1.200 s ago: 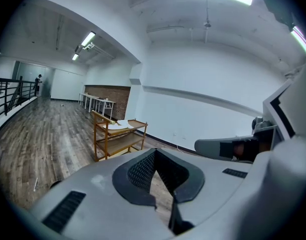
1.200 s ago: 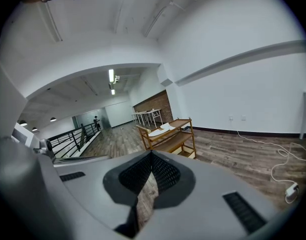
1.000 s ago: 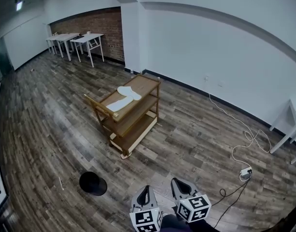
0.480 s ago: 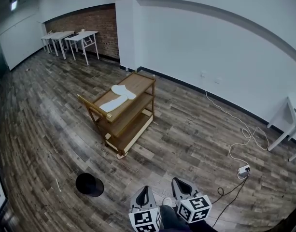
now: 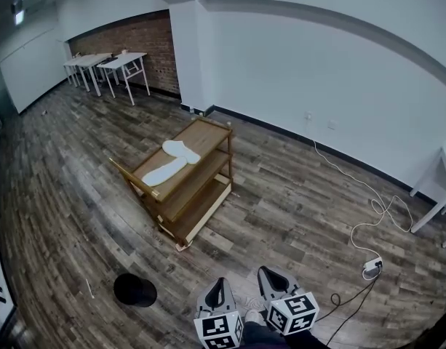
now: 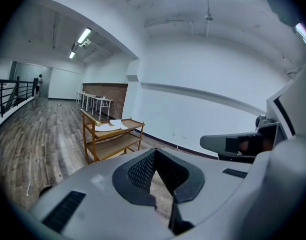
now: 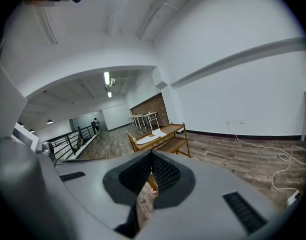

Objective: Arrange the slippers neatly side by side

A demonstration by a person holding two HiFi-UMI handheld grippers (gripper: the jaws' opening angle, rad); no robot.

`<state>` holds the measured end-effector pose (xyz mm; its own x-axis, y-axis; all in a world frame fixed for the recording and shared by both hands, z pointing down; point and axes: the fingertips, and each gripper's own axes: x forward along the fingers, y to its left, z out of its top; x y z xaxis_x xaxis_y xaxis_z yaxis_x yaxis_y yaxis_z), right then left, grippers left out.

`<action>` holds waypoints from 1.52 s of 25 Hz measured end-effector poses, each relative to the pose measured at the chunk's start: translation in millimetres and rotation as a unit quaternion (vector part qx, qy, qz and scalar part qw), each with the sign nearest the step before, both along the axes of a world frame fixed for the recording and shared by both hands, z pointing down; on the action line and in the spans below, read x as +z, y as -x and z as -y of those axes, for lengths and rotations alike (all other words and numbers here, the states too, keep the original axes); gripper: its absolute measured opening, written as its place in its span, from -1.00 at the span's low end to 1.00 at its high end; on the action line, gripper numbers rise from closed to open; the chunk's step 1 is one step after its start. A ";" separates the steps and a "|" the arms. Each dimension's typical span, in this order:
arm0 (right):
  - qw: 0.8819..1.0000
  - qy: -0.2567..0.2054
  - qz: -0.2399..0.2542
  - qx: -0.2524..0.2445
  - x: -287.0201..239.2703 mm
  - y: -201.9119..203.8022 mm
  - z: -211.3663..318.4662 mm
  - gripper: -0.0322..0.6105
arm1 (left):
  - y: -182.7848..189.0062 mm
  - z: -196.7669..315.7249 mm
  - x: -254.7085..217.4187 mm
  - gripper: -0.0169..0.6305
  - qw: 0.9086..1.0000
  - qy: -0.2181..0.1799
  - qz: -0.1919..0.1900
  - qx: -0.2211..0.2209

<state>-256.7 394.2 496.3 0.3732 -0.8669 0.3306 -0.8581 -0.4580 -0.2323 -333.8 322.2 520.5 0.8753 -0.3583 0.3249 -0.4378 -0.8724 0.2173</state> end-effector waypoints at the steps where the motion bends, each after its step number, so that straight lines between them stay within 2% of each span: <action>1: 1.000 0.000 0.000 -0.003 -0.1 -6.7 1.9 -0.90 | -7.4 0.8 -0.4 -0.95 1.000 -0.001 0.001 0.000; 10: 0.999 -0.004 -0.001 -0.032 -1.7 -54.5 11.0 -0.90 | -59.9 2.0 -3.1 -0.95 1.000 -0.004 0.000 -0.014; 20: 0.999 -0.010 0.005 -0.036 0.5 -84.4 8.2 -0.90 | -88.1 -3.4 -0.9 -0.95 1.000 -0.002 0.008 -0.018; 28: 1.000 -0.012 0.007 -0.014 4.3 -110.9 15.1 -0.90 | -117.7 5.0 3.4 -0.95 1.000 -0.003 0.012 0.007; 38: 1.000 -0.013 0.002 0.014 -1.9 -172.5 51.5 -0.90 | -192.8 41.4 -0.2 -0.95 0.999 0.001 0.002 0.050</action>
